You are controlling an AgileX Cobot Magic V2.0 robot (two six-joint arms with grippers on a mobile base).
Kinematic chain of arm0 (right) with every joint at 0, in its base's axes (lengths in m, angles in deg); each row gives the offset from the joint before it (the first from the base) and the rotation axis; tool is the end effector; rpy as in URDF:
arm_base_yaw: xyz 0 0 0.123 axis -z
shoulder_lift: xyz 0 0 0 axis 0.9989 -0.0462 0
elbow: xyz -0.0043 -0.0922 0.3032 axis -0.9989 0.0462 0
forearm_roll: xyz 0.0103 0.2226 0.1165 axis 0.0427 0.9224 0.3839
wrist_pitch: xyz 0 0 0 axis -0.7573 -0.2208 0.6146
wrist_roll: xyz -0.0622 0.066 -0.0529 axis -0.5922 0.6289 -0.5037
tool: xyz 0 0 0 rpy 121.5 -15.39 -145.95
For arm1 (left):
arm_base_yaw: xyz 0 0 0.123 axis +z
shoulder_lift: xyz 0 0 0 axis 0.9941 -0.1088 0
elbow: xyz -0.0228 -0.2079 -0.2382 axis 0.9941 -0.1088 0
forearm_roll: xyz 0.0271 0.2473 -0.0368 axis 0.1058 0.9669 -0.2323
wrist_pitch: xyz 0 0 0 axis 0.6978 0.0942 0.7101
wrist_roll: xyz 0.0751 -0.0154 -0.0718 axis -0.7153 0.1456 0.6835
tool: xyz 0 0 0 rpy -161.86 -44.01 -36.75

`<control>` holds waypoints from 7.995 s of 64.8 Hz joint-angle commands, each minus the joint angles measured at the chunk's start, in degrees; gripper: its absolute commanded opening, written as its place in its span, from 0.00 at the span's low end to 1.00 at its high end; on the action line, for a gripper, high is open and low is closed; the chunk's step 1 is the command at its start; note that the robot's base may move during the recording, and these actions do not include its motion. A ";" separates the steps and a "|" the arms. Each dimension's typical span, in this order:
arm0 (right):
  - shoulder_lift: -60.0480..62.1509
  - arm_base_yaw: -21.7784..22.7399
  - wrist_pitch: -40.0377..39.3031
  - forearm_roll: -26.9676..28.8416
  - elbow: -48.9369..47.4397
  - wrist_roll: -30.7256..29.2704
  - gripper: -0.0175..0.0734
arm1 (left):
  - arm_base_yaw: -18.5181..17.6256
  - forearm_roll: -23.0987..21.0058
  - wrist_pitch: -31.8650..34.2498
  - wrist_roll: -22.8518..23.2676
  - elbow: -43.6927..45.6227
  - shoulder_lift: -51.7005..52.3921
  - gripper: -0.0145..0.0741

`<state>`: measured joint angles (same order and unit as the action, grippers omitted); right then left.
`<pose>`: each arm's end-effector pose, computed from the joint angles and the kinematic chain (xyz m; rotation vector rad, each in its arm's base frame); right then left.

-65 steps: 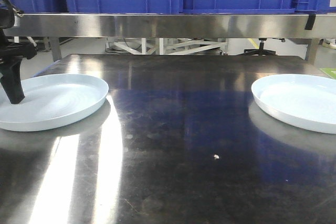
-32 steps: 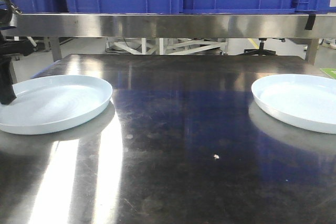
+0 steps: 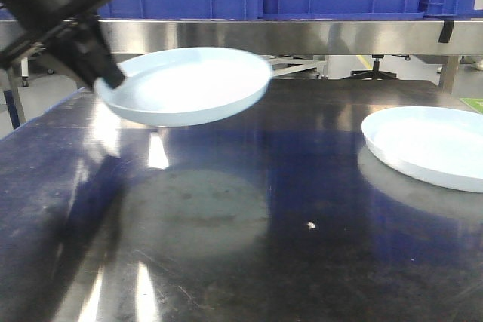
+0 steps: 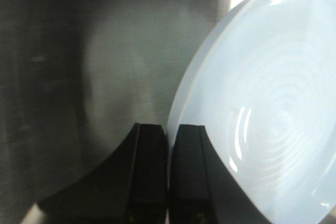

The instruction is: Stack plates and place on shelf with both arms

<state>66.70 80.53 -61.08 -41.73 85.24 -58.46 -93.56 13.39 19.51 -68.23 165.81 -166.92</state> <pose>0.0378 0.0046 0.1910 -0.0393 1.6369 0.1457 0.4055 -0.1234 0.2727 0.1905 2.8515 -0.8097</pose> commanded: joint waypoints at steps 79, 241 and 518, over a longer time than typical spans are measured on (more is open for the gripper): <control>1.08 0.16 -5.01 -0.83 0.11 -0.07 0.25 | -15.06 15.22 1.35 3.71 1.71 4.67 0.55; -15.45 0.09 2.82 4.43 -11.37 0.14 0.25 | -1.32 22.83 66.15 -4.66 -65.33 80.91 0.26; -103.68 -2.80 37.77 35.17 -83.20 -17.78 0.26 | -1.32 22.83 66.15 -4.66 -65.33 80.91 0.26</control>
<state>-38.87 79.61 -20.26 -9.04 3.94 -76.41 -94.91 36.43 81.20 -72.86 98.81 -86.05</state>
